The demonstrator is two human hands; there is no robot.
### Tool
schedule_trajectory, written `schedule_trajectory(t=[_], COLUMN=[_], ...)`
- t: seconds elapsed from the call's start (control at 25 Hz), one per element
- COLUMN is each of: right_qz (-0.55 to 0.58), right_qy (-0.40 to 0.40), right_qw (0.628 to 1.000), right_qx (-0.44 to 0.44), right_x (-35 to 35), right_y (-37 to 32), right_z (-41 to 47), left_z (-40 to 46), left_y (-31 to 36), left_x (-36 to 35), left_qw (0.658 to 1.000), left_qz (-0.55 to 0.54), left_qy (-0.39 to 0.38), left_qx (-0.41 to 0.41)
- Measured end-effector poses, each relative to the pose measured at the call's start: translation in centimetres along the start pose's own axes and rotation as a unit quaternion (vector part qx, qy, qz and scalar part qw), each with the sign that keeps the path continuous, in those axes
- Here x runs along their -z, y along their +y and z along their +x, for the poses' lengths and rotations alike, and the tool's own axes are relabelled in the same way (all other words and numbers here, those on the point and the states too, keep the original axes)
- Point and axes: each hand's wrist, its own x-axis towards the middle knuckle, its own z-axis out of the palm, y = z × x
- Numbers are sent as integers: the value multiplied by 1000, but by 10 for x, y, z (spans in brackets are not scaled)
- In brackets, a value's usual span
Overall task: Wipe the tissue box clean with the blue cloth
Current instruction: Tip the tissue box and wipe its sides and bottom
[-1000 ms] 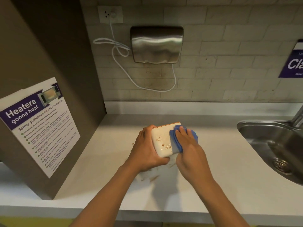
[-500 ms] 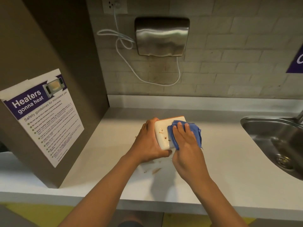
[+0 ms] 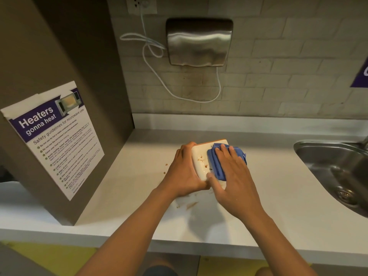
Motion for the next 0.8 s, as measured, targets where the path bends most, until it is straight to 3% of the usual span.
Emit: schedule_trajectory(t=[0.36,0.56,0.72,0.8], right_qz=[41,-27,-16,-35], right_qy=[59,38,50,52], right_qw=[997,997,997,997], right_qx=[-40,68,-56,-50], right_x=[-10,-23,-5,-4], right_y=[8,7,11,-8], right_z=[20,4,36,48], left_z=[4,6,4,5], left_y=[0,-4,1,1], left_x=[1,6,0,2], left_qw=[1000,1000,1000,999], left_qz=[5,8,1,-4], left_qy=[3,-5,11,16], left_qx=[17,16,27,29])
